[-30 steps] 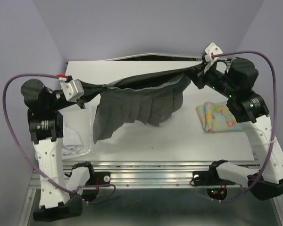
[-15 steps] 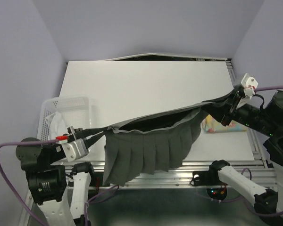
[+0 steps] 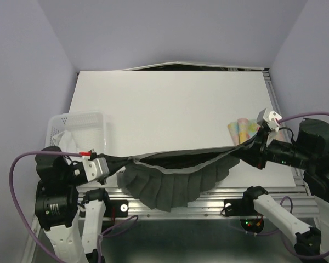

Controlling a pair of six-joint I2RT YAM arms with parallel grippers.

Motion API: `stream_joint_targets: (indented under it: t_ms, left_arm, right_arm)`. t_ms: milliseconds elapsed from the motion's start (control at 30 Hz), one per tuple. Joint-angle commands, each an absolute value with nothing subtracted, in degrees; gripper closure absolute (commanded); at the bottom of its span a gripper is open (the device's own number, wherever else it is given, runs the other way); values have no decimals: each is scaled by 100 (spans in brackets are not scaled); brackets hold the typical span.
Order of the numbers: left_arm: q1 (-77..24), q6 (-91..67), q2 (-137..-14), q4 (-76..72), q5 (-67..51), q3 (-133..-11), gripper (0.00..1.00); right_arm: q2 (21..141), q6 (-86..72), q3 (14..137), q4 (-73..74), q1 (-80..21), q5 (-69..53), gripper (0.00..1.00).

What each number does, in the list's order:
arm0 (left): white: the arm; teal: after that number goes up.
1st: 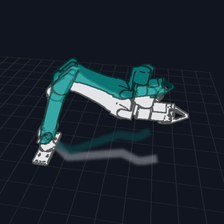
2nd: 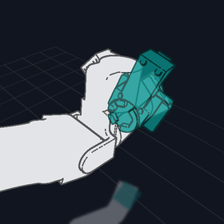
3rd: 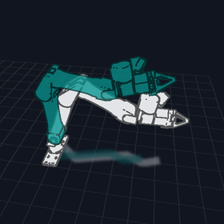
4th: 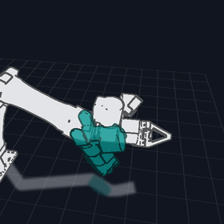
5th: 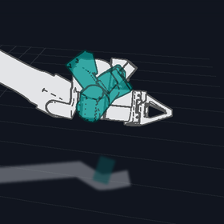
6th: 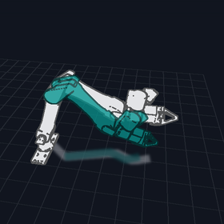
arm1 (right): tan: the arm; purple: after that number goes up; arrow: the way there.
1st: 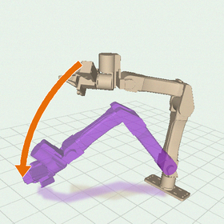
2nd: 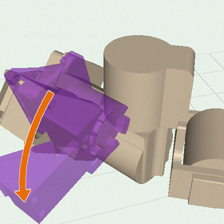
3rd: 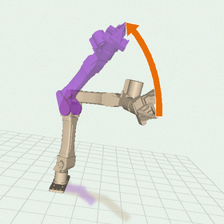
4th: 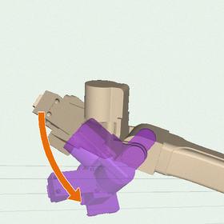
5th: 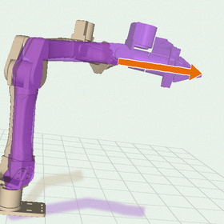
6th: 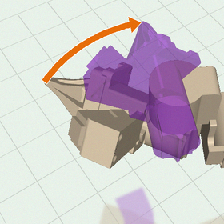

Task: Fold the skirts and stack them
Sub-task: Flatten the skirt out

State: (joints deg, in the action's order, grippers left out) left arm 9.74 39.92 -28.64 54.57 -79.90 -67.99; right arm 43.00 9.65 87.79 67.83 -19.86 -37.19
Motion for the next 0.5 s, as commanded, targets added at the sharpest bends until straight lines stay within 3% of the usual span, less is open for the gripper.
stream_joint_targets:
  t_ms: [0, 333, 467]
  left_arm:
    - [958, 3999, -2348, 5519, -7374, -6811, 100]
    - [940, 3026, -2276, 5574, -7286, -7725, 100]
    - [940, 1829, -2548, 4572, -7049, -7305, 100]
  right_arm:
    - [3806, 1282, 8789, 7118, -1741, -3488, 99]
    - [3551, 2004, 9826, 7937, -598, -4342, 99]
    - [3919, 1248, 9308, 7314, -598, -3454, 99]
